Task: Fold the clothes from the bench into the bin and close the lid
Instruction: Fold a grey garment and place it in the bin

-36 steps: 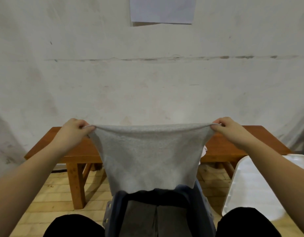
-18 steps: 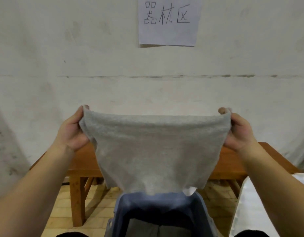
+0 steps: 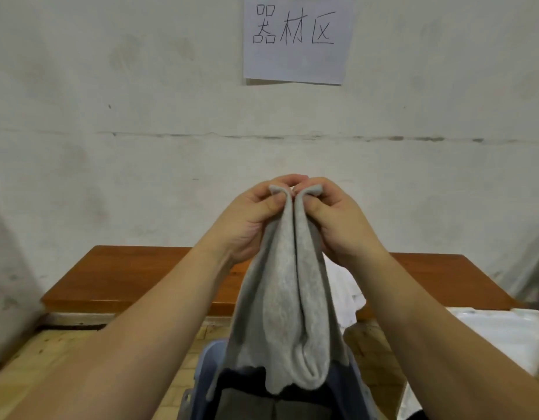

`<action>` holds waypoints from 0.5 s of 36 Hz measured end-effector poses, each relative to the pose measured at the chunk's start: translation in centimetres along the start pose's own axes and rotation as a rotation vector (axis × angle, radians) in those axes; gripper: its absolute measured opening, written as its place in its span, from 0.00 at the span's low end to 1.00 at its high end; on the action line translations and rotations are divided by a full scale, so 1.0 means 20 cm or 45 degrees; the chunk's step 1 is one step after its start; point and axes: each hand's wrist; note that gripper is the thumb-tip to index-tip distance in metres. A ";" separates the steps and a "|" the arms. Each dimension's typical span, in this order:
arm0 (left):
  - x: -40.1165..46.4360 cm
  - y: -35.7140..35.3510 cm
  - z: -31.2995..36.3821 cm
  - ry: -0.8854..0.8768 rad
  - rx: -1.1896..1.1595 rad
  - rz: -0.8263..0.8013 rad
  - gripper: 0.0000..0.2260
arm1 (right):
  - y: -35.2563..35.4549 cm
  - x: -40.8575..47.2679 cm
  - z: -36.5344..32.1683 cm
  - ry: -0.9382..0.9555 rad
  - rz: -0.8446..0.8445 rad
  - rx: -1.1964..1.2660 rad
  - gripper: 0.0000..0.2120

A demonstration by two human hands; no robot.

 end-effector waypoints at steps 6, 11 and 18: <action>0.00 -0.02 -0.04 -0.068 -0.038 0.157 0.10 | -0.04 -0.02 0.02 -0.060 0.080 0.035 0.07; 0.01 -0.01 -0.07 -0.023 0.040 0.209 0.11 | -0.06 -0.03 0.03 -0.106 0.005 0.010 0.10; -0.01 0.01 -0.07 0.100 0.311 0.289 0.34 | -0.06 -0.03 0.01 -0.105 -0.123 0.031 0.05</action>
Point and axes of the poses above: each hand's wrist, its own x-axis towards the middle knuckle, its own y-axis out of the back of the hand, z = x × y, and after that the axes turned 7 degrees about -x, right-handed
